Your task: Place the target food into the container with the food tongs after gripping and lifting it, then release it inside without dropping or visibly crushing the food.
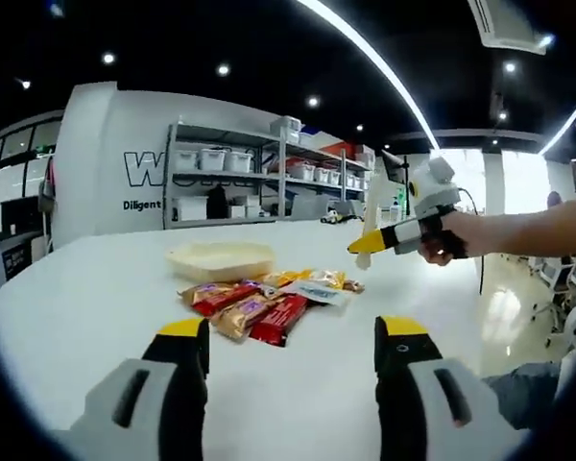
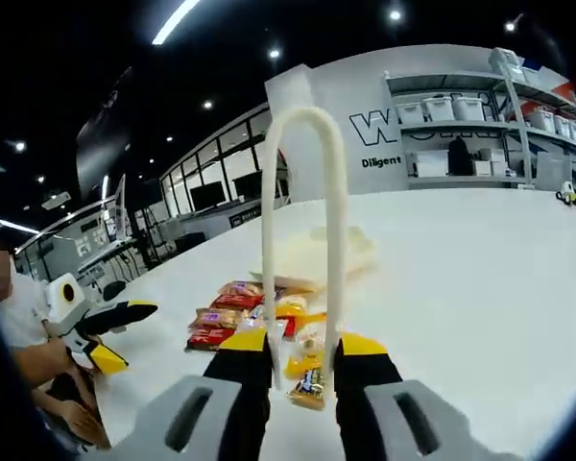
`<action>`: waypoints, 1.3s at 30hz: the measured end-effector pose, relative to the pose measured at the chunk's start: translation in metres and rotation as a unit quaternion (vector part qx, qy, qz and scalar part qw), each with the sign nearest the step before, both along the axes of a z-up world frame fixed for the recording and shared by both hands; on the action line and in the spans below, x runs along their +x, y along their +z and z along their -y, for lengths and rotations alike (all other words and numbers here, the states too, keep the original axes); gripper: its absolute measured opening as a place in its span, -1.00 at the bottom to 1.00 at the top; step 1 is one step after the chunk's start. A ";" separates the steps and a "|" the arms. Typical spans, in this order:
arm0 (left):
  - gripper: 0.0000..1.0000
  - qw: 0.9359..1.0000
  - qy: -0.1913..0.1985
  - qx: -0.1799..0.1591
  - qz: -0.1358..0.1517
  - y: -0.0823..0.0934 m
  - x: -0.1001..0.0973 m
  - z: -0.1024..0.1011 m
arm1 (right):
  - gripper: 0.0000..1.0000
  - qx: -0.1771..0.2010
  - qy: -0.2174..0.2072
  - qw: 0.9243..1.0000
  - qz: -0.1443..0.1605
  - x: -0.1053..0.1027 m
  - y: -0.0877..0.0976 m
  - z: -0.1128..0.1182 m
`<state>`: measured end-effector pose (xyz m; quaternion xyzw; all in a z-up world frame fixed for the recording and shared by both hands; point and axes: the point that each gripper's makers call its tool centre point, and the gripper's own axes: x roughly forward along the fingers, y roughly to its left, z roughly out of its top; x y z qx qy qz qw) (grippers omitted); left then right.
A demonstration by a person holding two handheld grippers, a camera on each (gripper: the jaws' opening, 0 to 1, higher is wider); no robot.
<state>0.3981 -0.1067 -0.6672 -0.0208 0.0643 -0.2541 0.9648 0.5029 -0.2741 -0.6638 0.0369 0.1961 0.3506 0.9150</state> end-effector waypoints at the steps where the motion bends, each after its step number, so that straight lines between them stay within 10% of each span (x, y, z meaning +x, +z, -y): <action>1: 0.42 1.000 0.005 -0.016 -0.019 -0.005 0.001 -0.004 | -0.62 -0.003 0.000 1.000 0.002 0.001 -0.001 -0.001; 10: 0.31 0.999 0.025 0.013 0.022 0.000 0.001 -0.008 | -0.60 -0.019 -0.031 0.999 0.013 0.009 -0.016 -0.007; 28: 0.32 1.000 0.014 0.012 0.004 -0.007 0.000 -0.005 | -0.75 -0.077 -0.059 0.995 0.021 0.012 -0.026 -0.005; 39: 0.27 1.000 0.006 0.020 0.005 -0.008 -0.001 -0.001 | -0.76 0.016 -0.083 0.996 -0.022 0.002 0.001 0.012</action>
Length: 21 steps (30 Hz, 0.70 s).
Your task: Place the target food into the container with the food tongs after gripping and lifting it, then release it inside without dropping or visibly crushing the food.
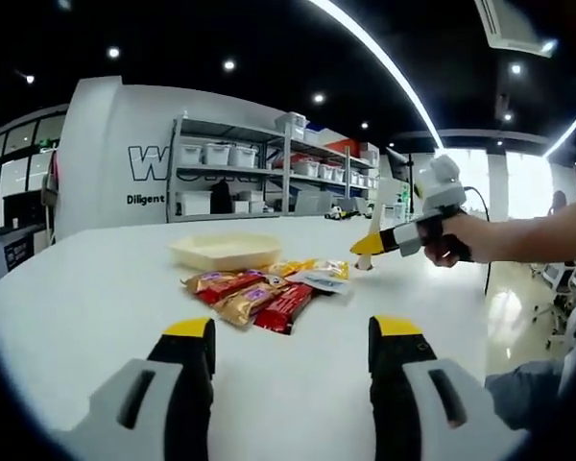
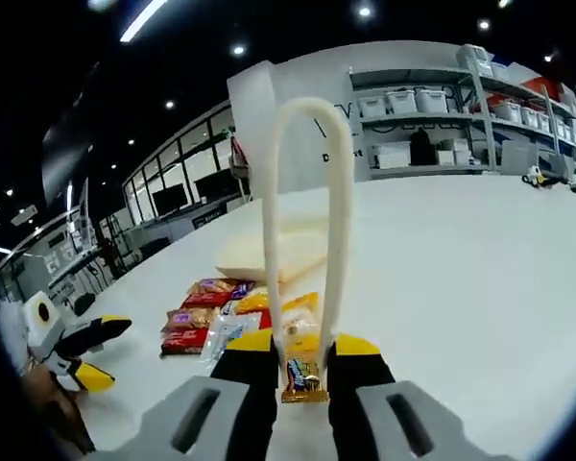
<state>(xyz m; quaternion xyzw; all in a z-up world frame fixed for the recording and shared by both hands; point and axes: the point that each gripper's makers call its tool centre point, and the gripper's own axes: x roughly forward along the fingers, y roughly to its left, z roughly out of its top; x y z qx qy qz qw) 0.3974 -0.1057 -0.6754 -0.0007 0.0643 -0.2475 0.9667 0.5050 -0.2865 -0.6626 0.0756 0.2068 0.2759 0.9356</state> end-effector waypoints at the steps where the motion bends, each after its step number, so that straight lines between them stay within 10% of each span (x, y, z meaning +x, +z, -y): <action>1: 0.27 1.000 0.000 -0.001 -0.004 -0.001 0.000 0.001 | -0.75 0.003 0.001 1.000 -0.001 0.000 0.003 0.000; 10: 0.28 1.000 -0.001 -0.011 -0.007 0.000 0.000 0.000 | -0.75 -0.009 0.024 0.999 0.035 0.018 0.047 -0.031; 21: 0.28 1.000 -0.006 -0.020 -0.003 0.002 -0.001 0.000 | -0.74 -0.006 0.052 0.998 0.038 0.067 0.058 -0.094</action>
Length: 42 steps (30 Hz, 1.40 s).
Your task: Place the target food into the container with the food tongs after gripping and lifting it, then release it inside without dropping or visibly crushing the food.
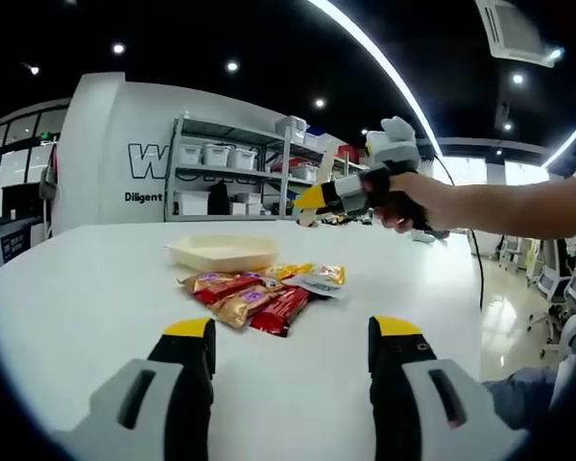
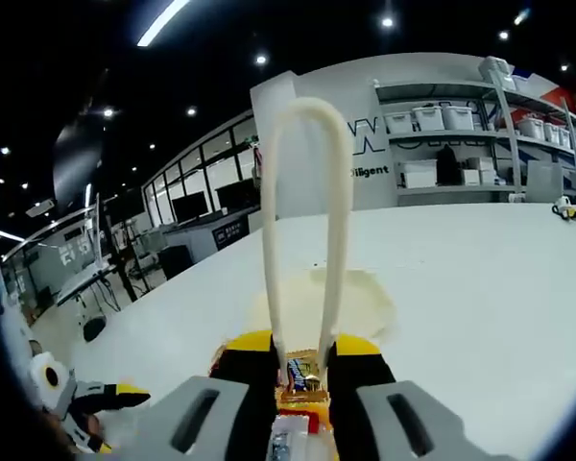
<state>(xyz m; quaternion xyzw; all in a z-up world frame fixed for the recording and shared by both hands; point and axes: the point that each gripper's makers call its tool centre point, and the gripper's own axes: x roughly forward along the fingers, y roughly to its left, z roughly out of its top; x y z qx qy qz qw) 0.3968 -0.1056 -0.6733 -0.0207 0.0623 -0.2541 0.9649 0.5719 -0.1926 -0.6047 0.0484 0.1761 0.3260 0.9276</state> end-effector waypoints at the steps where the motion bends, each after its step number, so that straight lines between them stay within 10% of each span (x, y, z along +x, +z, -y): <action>1: 0.27 1.000 -0.001 0.001 0.000 0.000 0.000 0.000 | -0.74 -0.004 0.004 1.000 0.001 0.005 -0.001 -0.008; 21: 0.24 1.000 -0.018 0.013 -0.013 -0.007 0.000 0.009 | -0.74 -0.040 0.017 0.999 -0.020 0.096 -0.056 -0.058; 42: 0.21 1.000 -0.018 0.017 -0.019 -0.009 0.001 0.010 | -0.68 -0.043 0.027 0.999 -0.014 0.111 -0.075 -0.063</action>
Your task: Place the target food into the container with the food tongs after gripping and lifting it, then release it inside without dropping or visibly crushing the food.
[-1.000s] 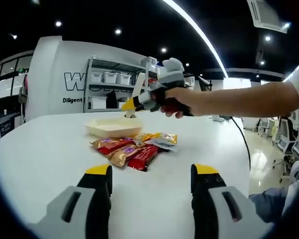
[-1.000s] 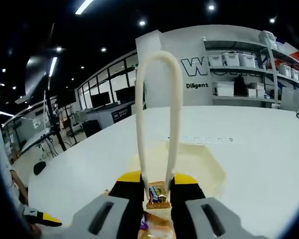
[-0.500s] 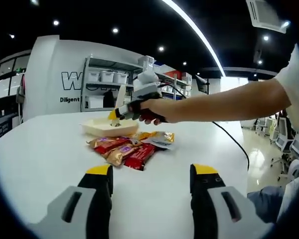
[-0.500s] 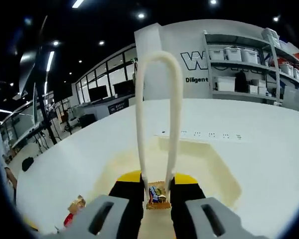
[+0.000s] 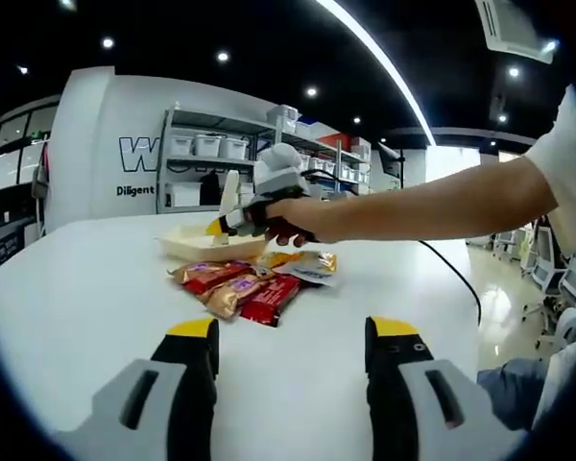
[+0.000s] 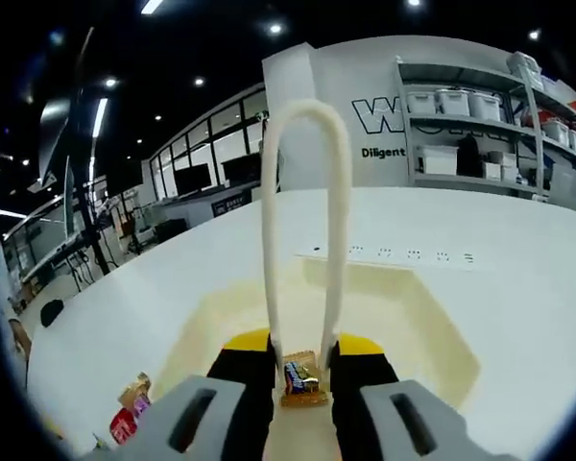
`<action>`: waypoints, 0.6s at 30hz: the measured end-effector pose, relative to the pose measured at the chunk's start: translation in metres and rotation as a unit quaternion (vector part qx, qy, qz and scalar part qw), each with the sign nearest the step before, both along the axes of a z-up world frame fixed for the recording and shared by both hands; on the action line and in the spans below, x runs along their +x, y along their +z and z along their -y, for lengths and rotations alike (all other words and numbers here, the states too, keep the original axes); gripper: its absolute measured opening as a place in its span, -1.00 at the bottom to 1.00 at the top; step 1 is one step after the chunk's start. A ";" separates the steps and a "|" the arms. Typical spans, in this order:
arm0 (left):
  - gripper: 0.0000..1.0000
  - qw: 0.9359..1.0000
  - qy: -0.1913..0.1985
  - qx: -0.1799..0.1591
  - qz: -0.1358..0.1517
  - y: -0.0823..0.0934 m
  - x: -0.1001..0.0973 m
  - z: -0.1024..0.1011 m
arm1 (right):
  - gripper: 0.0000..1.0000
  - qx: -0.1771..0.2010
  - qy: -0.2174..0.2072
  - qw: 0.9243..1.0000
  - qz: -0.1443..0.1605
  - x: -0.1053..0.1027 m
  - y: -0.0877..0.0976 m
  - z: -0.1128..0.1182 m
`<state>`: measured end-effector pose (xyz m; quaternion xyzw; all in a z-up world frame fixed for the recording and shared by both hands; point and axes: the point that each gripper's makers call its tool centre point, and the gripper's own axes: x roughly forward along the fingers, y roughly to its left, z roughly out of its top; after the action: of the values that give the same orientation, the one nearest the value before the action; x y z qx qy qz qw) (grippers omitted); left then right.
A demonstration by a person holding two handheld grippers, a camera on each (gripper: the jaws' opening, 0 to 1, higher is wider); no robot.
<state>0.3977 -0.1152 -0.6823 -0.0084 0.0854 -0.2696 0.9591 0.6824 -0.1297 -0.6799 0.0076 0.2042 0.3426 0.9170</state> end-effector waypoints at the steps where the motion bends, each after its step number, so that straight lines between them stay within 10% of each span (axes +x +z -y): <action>1: 0.21 1.000 0.000 0.000 -0.001 0.000 0.000 0.000 | -0.68 0.002 0.000 1.000 0.000 0.000 0.000 0.000; 18: 0.21 1.000 0.001 0.001 -0.001 0.000 0.000 -0.001 | -0.70 0.021 0.006 0.999 0.029 -0.014 0.028 0.010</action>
<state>0.3973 -0.1142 -0.6828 -0.0073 0.0868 -0.2685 0.9593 0.6686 -0.1395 -0.6515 0.0153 0.1701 0.3522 0.9202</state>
